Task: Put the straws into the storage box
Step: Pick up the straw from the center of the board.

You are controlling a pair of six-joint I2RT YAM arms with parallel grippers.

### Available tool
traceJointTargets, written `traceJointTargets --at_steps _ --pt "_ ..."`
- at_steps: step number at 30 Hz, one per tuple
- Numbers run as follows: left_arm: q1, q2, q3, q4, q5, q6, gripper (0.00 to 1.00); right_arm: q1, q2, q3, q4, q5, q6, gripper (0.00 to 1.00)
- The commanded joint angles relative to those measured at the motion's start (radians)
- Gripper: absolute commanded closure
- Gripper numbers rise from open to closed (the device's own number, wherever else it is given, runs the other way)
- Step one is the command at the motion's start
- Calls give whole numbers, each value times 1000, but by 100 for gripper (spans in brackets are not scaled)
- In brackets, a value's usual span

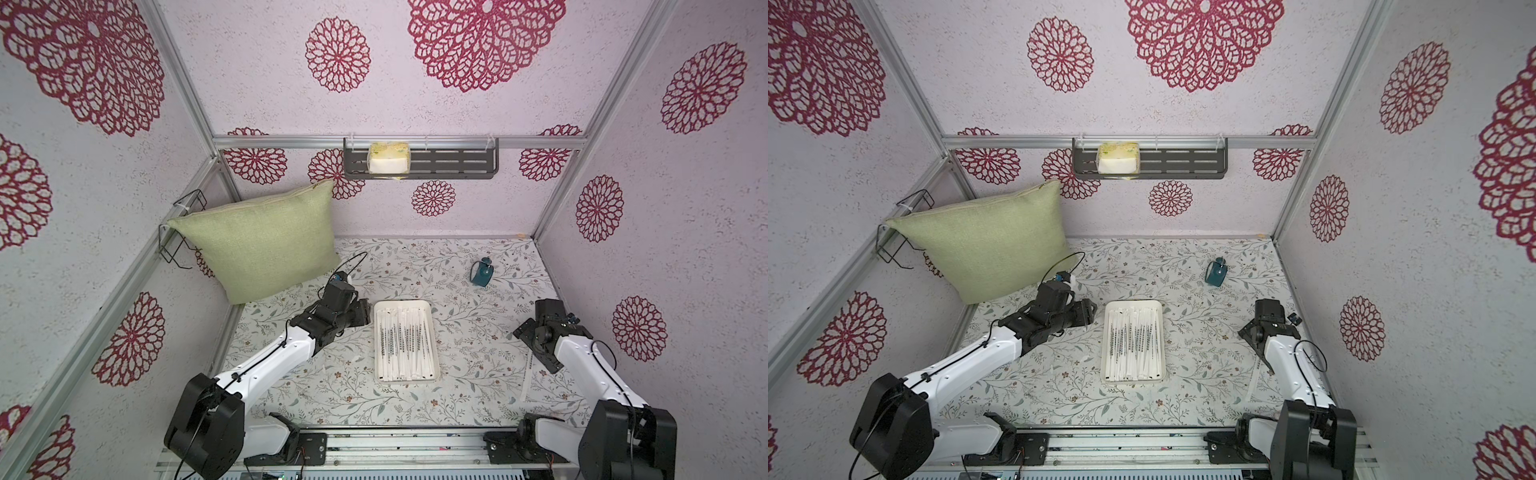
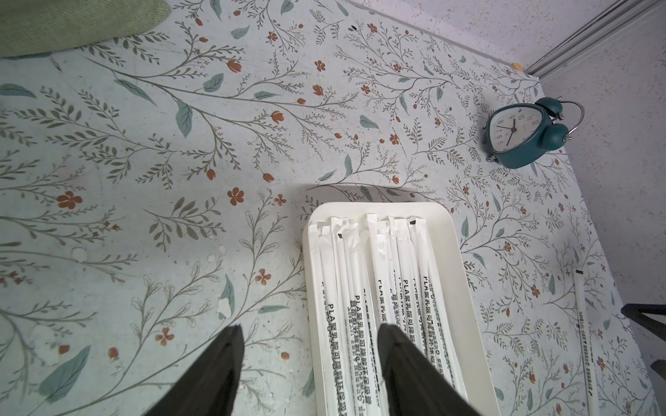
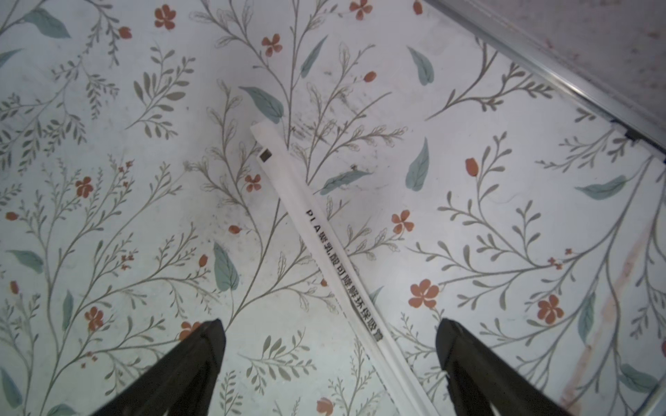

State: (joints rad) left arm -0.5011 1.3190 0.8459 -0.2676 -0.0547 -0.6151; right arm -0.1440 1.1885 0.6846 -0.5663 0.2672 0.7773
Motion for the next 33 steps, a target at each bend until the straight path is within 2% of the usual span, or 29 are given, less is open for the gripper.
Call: traceJointTargets --at_steps 1,7,13,17,21,27,33 --pt "10 2 -4 24 32 22 34 -48 39 -11 88 -9 -41 1" --pt "10 0 -4 0 48 16 34 -124 59 -78 200 -53 -39 2" --pt "10 14 27 -41 85 -3 34 -113 87 -187 292 -135 3 6" --pt "9 52 90 -96 132 -18 35 14 64 -253 338 -138 95 9" --pt "-1 65 118 -114 124 -40 35 170 85 -243 355 -119 172 10" --pt "-12 69 138 -137 83 -75 35 376 169 -167 380 -84 271 11" --pt "-14 64 168 -182 39 -75 35 513 246 -54 363 -93 259 12"
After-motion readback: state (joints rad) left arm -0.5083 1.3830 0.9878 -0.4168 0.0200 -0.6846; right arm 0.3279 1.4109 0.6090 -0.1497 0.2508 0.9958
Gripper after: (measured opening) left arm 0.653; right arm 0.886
